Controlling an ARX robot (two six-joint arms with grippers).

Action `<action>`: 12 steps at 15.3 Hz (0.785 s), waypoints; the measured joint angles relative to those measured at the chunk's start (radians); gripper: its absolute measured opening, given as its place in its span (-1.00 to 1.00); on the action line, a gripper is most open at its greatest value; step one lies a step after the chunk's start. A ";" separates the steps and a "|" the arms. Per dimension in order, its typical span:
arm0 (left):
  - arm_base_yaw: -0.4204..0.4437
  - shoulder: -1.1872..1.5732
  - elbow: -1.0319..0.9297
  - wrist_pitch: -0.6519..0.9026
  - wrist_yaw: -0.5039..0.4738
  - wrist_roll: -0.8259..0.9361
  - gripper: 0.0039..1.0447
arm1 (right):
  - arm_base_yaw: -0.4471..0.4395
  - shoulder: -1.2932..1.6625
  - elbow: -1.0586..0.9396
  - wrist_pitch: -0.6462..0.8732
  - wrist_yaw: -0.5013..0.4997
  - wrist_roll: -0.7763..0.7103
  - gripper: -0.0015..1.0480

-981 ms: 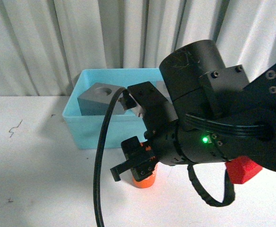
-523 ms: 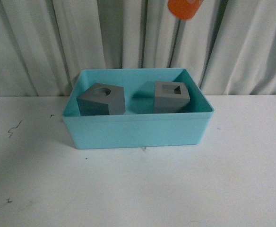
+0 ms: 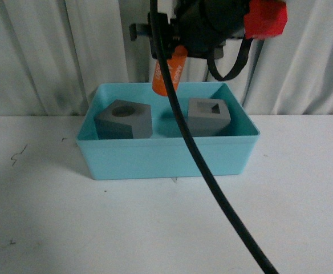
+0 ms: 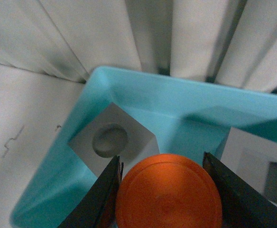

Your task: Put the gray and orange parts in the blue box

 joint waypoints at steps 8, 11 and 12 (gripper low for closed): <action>0.000 0.000 0.000 0.000 0.000 0.000 0.88 | 0.009 0.220 0.144 -0.103 0.051 0.023 -0.10; 0.000 0.000 0.000 0.000 0.000 0.000 0.88 | 0.014 0.253 0.152 -0.114 0.063 0.021 -0.10; 0.000 0.000 0.000 0.000 0.000 0.000 0.88 | 0.015 0.261 0.153 -0.113 0.069 0.021 -0.10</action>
